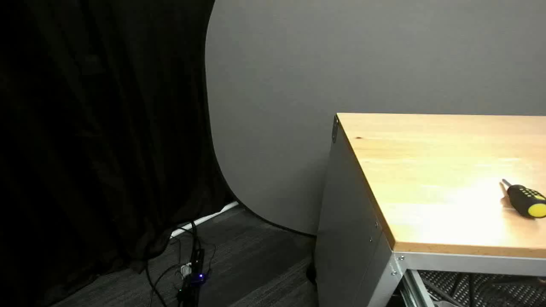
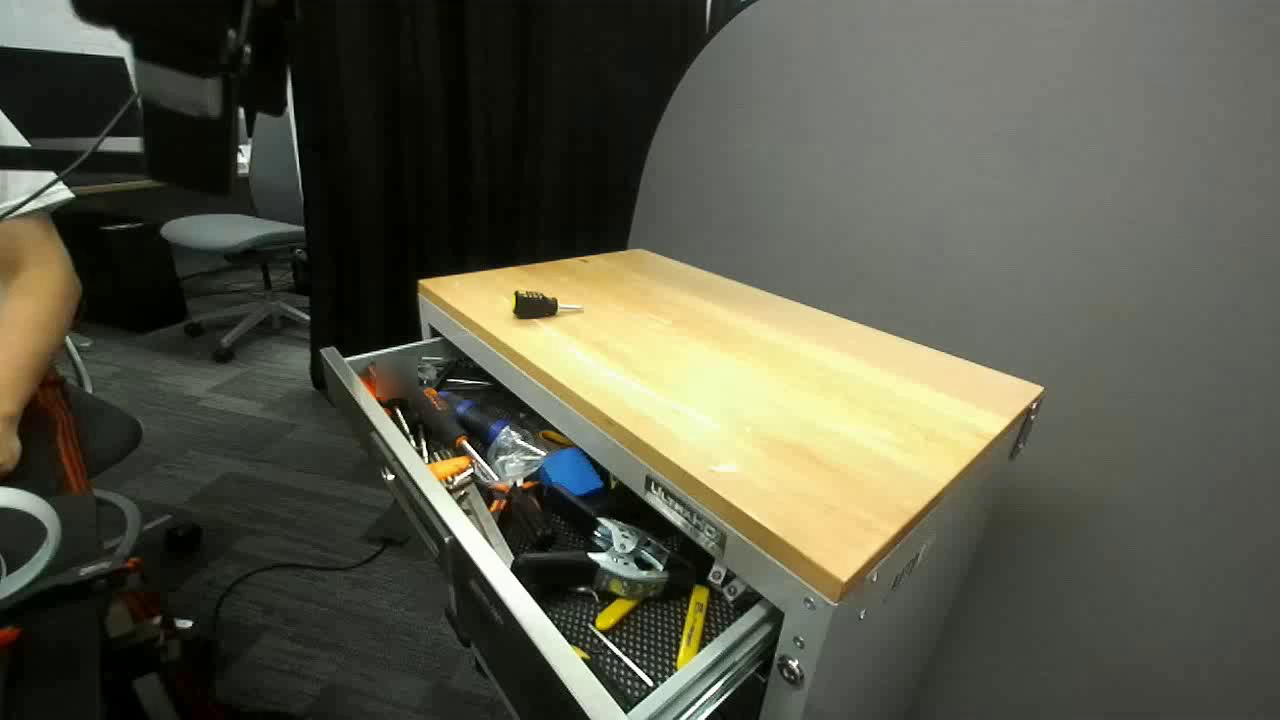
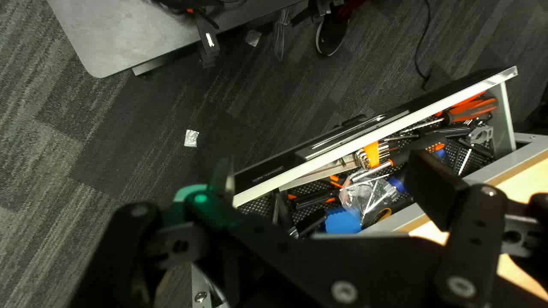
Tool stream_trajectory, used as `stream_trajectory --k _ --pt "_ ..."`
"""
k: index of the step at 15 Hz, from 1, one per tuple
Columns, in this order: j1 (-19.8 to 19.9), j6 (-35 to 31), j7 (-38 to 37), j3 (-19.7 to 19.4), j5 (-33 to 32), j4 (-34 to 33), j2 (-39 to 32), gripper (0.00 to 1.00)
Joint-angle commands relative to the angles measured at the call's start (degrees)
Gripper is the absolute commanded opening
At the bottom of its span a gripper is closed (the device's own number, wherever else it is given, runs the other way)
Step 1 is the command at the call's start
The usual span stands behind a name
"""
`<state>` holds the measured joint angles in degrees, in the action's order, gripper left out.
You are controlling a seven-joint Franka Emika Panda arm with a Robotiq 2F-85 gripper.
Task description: Put the screwdriver into the drawer and close it.
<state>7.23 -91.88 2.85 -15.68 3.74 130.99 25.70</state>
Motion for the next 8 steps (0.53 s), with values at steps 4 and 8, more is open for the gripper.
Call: stream_trajectory --k 4,8 --pt "1.5 0.1 0.5 1.3 0.5 -0.5 -0.1 1.00" --pt "1.4 -5.4 -3.4 3.8 0.0 1.8 0.5 1.00"
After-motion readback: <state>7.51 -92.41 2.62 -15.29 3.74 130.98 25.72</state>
